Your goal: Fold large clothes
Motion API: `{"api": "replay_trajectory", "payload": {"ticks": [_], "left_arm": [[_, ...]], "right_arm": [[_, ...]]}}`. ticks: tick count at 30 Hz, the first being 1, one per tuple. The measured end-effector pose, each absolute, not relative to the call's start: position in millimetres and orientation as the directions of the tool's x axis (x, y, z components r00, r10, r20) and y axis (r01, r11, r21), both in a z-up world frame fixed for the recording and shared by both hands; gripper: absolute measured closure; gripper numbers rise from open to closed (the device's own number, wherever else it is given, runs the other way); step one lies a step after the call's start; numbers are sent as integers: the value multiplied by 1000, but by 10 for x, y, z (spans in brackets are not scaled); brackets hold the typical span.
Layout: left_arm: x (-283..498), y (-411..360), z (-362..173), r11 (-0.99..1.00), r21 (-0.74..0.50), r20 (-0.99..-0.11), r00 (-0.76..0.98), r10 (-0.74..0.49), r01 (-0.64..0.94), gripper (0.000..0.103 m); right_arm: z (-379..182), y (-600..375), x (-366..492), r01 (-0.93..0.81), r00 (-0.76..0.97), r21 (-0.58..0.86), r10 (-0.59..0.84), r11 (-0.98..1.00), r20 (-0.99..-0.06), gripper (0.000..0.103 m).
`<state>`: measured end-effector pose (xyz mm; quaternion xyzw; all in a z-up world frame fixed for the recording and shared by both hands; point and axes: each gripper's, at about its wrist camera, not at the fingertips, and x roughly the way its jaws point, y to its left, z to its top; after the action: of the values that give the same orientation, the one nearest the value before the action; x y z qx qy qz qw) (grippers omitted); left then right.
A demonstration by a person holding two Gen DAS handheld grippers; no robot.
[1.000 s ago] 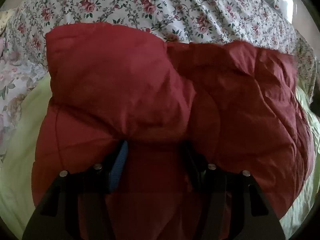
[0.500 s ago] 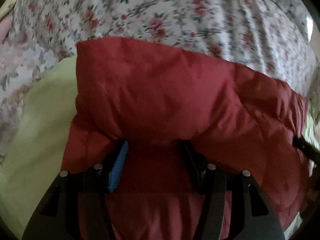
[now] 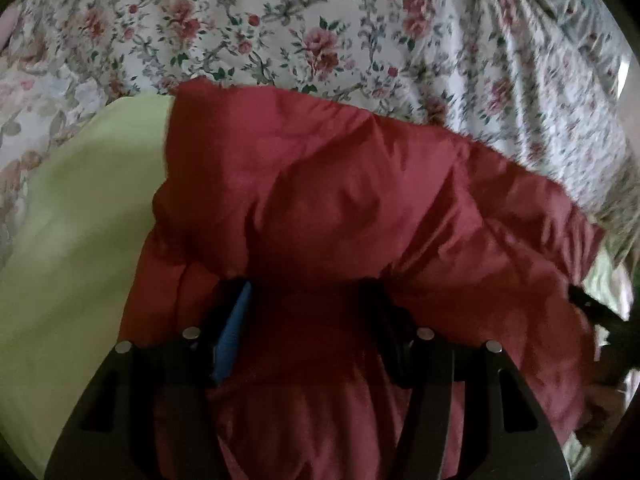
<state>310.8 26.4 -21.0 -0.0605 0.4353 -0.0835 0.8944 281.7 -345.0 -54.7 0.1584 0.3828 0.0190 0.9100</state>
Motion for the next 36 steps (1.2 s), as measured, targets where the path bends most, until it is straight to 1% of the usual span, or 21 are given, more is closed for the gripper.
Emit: {"api": "replay_trajectory", "payload": {"ticks": [6, 15, 21, 27, 34, 35, 36], "left_arm": [[2759, 402, -69, 969, -224, -733, 638, -236, 100, 39], [2488, 684, -24, 952, -284, -699, 655, -288, 116, 39], [2380, 960, -72, 943, -325, -685, 670, -288, 72, 36], [2448, 1254, -269, 910, -414, -697, 641, -321, 6, 36], [2553, 1424, -500, 821, -571, -663, 592, -458, -5, 36], [2577, 1434, -535, 808, -589, -658, 585, -475, -6, 35], [2586, 1437, -552, 801, -599, -655, 580, -484, -8, 31]], "right_arm": [[-493, -3467, 2680, 86, 721, 316, 160, 945, -674, 13], [-324, -3504, 2256, 68, 746, 354, 188, 933, -639, 12], [-286, -3722, 1961, 74, 754, 399, 210, 914, -622, 12], [-312, -3884, 1826, 98, 750, 411, 204, 906, -629, 12], [-515, -4114, 1795, 153, 728, 471, 223, 869, -648, 12], [-558, -4149, 1802, 159, 724, 491, 237, 857, -648, 12], [-609, -4188, 1816, 162, 719, 517, 258, 841, -645, 12]]}}
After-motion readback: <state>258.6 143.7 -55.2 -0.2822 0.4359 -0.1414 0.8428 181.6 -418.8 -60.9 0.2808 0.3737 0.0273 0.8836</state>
